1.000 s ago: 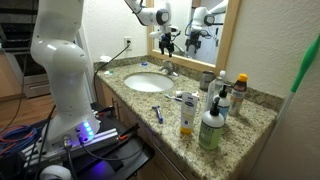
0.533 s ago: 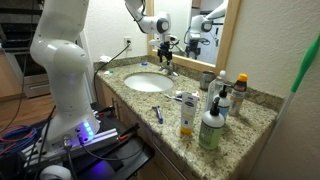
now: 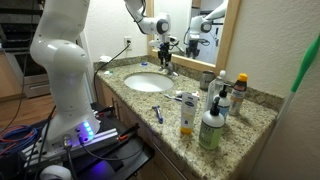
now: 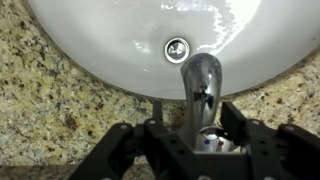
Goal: Lift the handle of the tap
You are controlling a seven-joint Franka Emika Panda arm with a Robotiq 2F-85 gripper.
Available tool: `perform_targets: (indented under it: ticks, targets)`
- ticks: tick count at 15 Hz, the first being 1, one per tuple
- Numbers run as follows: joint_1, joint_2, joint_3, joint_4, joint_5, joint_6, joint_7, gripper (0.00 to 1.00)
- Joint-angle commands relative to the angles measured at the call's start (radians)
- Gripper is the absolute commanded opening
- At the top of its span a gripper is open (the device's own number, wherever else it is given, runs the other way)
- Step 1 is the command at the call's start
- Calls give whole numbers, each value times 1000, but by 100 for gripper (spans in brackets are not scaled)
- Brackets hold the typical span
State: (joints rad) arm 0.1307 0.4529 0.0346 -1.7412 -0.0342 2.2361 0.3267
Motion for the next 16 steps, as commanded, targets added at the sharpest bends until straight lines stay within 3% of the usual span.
perform_targets:
  ticks: [1, 5, 8, 16]
  targets:
    - [11, -7, -12, -5, -13, 5, -12, 32]
    - [33, -15, -22, -12, -47, 43, 4, 4]
    - [41, -34, -31, -20, -75, 67, 27, 7]
    - [6, -181, -41, -79, 21, 209, 94, 7]
